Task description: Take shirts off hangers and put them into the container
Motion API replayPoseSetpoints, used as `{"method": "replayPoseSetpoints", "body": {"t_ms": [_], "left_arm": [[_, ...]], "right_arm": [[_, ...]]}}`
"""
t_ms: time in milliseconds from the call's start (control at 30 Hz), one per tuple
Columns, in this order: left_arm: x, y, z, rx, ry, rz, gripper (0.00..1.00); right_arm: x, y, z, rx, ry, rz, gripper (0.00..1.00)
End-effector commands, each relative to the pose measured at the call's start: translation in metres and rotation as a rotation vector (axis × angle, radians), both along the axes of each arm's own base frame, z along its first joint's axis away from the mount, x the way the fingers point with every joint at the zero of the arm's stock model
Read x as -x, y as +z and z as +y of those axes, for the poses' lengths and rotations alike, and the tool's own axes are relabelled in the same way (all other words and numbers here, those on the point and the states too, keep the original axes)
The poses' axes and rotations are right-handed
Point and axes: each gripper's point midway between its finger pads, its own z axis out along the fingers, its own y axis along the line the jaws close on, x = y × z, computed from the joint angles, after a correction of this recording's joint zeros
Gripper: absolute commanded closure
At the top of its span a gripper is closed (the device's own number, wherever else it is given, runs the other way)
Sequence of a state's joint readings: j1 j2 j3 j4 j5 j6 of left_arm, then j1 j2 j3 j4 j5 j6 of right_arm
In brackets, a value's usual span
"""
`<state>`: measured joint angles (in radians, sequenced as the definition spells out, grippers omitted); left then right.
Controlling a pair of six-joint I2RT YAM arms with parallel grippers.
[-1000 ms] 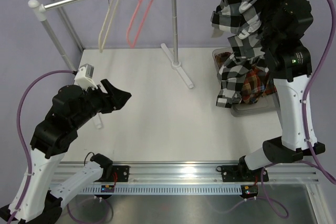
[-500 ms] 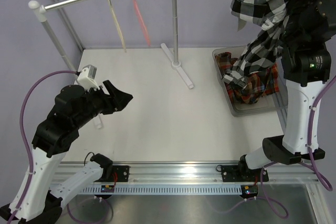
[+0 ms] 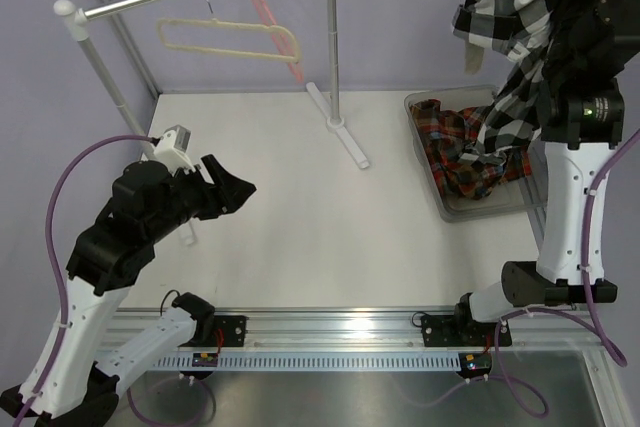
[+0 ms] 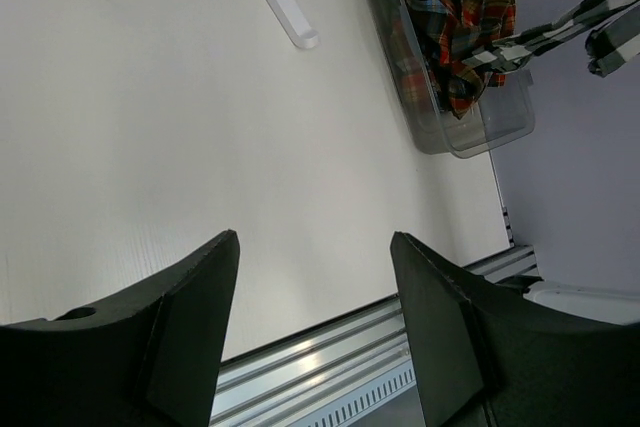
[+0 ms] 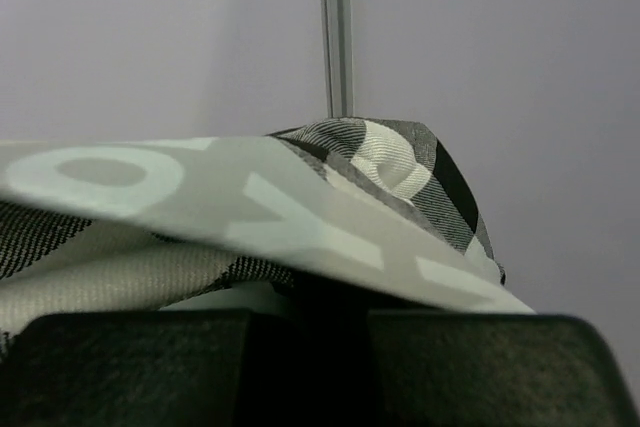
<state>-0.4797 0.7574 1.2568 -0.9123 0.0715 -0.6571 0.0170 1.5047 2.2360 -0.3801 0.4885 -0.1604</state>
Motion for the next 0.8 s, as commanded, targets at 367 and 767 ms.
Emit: {"method": "replayPoseSetpoints", "body": {"t_ms": [367, 767], "left_arm": [[-0.003, 0.015, -0.009, 0.041, -0.031, -0.026, 0.33], [0.009, 0.018, -0.004, 0.041, -0.032, -0.026, 0.33]], "right_arm": [[-0.028, -0.17, 0.039, -0.313, 0.219, 0.219, 1.0], [-0.047, -0.258, -0.041, -0.384, 0.008, 0.357, 1.0]]}}
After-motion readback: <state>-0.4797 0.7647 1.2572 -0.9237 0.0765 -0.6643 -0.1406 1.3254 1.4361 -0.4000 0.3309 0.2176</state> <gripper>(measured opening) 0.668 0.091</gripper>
